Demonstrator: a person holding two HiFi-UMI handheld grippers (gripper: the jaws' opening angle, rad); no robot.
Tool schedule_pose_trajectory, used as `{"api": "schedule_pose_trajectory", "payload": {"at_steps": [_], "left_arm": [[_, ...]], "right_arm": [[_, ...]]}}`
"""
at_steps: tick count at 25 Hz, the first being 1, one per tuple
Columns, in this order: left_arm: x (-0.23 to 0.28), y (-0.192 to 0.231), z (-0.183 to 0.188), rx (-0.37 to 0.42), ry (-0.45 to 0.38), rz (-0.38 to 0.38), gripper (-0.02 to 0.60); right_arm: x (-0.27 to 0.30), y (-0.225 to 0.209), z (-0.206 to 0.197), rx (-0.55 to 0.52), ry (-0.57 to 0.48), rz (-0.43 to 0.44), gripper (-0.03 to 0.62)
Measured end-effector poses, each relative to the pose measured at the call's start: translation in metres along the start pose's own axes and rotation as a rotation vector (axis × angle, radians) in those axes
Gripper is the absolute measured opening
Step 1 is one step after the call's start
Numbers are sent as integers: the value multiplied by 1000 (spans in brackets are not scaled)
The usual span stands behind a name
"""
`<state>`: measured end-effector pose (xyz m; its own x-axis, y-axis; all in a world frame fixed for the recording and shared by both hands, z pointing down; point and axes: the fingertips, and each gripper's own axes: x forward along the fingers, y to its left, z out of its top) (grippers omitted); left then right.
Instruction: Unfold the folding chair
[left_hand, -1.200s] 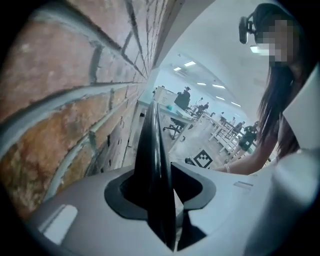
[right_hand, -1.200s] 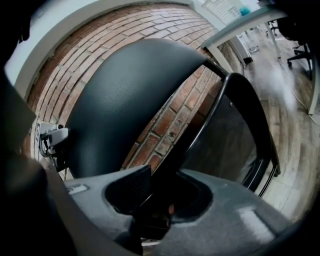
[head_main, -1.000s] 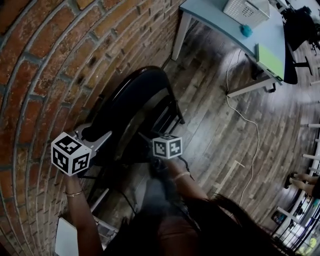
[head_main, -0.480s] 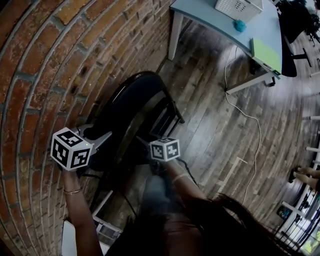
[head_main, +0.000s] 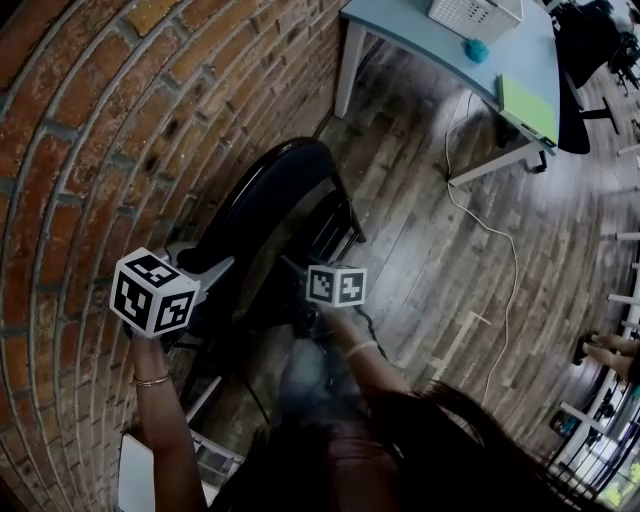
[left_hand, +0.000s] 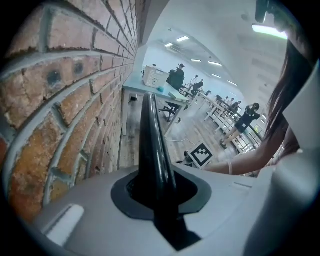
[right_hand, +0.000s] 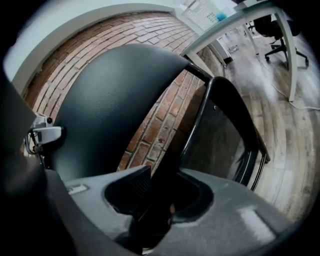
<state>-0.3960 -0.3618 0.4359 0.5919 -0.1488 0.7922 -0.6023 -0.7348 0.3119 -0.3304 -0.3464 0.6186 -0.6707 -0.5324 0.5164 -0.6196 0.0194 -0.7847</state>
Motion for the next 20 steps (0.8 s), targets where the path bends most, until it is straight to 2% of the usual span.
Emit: {"api": "schedule_pose_trajectory", "payload": {"at_steps": [9,20], "left_arm": [[3,-20,4,12,3,24,60],[6,-55,4,25,9,51,58]], "right_arm": [[-17,-6,0,51,-80,2,103],[-44,-11,-8,6,-87,23,106]]}}
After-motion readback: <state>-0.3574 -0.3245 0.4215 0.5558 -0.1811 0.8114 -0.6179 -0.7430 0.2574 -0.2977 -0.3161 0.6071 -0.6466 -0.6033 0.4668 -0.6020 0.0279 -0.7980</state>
